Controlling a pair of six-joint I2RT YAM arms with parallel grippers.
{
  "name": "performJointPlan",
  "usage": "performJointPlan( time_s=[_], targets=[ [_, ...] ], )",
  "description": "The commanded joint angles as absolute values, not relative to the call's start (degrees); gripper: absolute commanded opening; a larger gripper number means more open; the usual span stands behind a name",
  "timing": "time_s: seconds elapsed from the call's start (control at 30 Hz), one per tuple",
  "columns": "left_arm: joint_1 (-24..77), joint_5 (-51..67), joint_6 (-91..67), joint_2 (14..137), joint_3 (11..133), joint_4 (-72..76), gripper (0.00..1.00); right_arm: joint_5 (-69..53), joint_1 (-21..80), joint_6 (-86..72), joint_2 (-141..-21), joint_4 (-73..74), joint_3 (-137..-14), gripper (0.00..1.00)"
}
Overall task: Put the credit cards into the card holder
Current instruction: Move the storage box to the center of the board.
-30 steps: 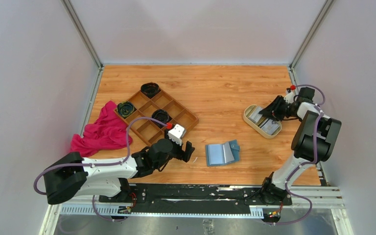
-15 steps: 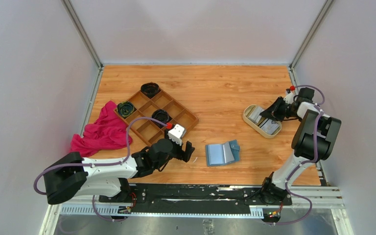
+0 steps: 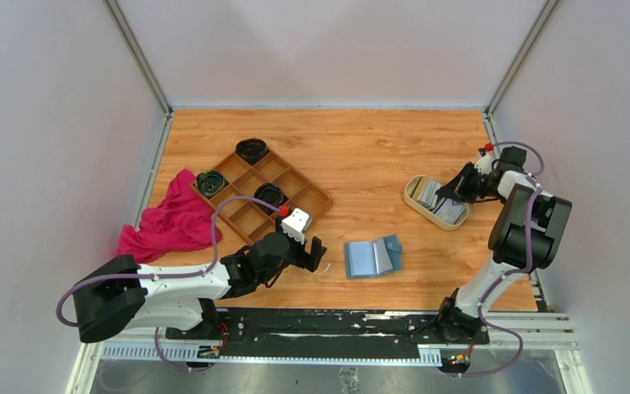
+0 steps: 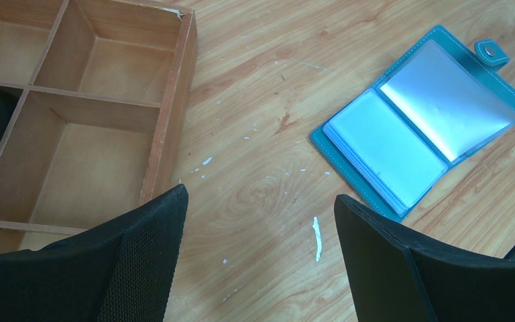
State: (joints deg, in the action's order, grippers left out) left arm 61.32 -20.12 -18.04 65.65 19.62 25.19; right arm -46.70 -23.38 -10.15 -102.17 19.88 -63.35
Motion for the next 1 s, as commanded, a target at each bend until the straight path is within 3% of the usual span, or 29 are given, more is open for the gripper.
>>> performJointPlan(
  time_s=[0.0,0.07,0.17,0.27,0.53,0.97],
  targets=[
    [61.35,-19.79,-18.28,65.79,21.17,26.01,0.85,-46.56,-22.18,-7.12,-100.58,22.51,-64.2,0.0],
    [61.4,-18.62,-18.07,66.0,22.52,26.08,0.88,-45.94,-21.36,-6.35,-100.91,23.04,-64.52,0.0],
    [61.24,-16.0,-18.42,67.25,26.5,25.94,0.99,-45.16,-20.05,-5.45,-101.33,23.68,-65.09,0.02],
    [60.31,-9.36,-21.0,70.29,32.38,25.93,1.0,-44.45,-19.28,-5.0,-101.34,23.98,-65.38,0.05],
    [57.78,2.83,-30.66,89.35,51.84,25.9,0.98,-44.03,-18.43,-4.01,-101.85,25.39,-66.25,0.18],
    [51.28,16.12,-46.7,118.75,82.4,25.18,0.85,-42.63,-17.9,-4.0,-103.2,26.49,-66.7,0.2]
  ],
)
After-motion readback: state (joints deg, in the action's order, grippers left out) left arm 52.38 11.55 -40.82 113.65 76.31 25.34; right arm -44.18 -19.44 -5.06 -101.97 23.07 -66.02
